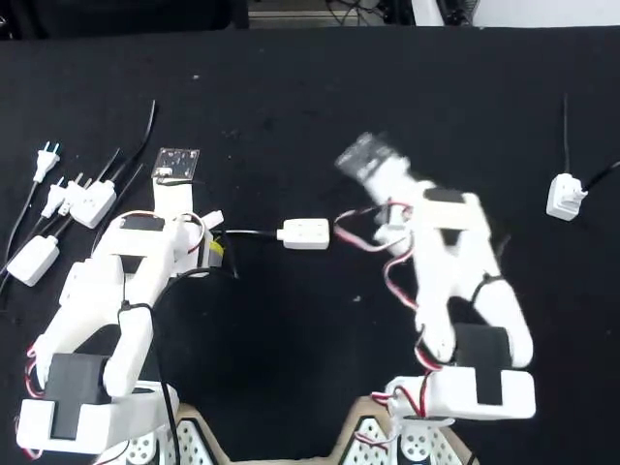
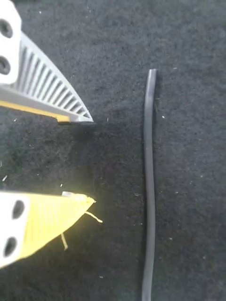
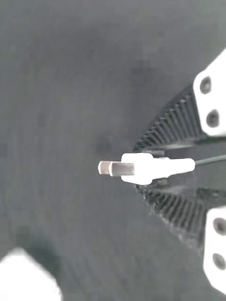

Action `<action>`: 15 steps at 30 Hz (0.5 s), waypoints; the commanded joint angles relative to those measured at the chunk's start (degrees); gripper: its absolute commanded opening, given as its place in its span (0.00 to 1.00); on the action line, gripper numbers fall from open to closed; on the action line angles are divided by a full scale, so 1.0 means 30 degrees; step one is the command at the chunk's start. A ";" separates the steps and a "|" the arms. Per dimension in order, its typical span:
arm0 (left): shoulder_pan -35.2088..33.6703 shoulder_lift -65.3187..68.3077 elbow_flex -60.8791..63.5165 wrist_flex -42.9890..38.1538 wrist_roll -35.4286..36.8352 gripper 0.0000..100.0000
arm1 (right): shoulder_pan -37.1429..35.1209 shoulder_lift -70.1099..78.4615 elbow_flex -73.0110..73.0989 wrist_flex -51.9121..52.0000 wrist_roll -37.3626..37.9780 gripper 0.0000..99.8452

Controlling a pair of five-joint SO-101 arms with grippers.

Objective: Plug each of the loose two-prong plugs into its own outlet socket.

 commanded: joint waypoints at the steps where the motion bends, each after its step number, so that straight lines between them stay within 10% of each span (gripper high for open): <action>1: -0.0220 -0.0674 -0.0190 -0.0264 0.0088 0.25 | -0.1407 -0.0982 0.0659 0.0117 0.2725 0.01; 15: -0.0220 -0.0674 -0.0220 -0.0264 0.0088 0.25 | 0.0440 -0.0982 0.0894 0.0293 0.2989 0.06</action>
